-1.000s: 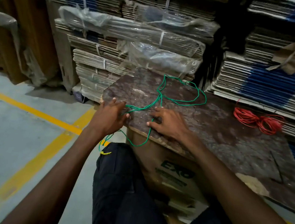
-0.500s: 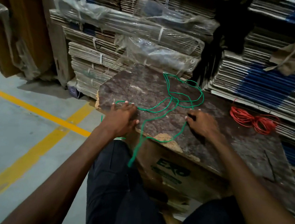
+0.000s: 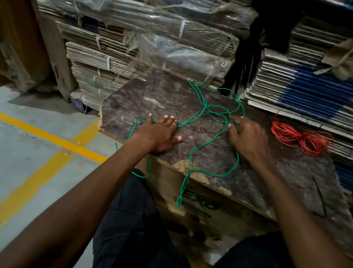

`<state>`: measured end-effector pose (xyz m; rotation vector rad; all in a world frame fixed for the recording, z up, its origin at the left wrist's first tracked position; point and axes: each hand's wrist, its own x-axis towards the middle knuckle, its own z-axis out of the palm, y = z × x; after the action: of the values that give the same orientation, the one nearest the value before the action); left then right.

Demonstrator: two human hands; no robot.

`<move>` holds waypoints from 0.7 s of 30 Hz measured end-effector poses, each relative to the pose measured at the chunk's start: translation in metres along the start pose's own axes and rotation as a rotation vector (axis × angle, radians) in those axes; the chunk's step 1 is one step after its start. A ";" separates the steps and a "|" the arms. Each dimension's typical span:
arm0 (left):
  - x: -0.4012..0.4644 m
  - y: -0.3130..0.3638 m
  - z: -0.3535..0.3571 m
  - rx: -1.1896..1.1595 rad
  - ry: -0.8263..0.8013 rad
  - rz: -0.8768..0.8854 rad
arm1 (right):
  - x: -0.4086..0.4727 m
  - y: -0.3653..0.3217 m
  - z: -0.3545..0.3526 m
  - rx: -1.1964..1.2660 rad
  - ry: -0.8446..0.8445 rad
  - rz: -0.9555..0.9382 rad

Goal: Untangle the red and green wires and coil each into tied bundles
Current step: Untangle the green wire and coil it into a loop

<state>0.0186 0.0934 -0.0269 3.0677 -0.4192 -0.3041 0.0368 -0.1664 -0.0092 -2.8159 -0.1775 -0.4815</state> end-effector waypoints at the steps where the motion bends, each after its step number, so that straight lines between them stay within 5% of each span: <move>1: 0.006 0.003 -0.001 0.001 -0.005 0.010 | -0.002 -0.007 -0.004 0.011 0.041 -0.043; 5: 0.025 0.011 -0.005 0.006 -0.004 0.062 | -0.005 -0.029 -0.008 0.076 0.157 -0.234; 11: 0.024 0.002 -0.007 -0.009 0.045 0.105 | 0.002 -0.049 0.014 0.063 -0.010 -0.374; 21: -0.033 -0.051 -0.009 -0.110 0.134 0.018 | 0.015 -0.048 0.023 -0.195 -0.165 -0.230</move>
<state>0.0023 0.1519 -0.0148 2.9523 -0.4086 -0.1162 0.0504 -0.1129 -0.0132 -3.0426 -0.5188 -0.3290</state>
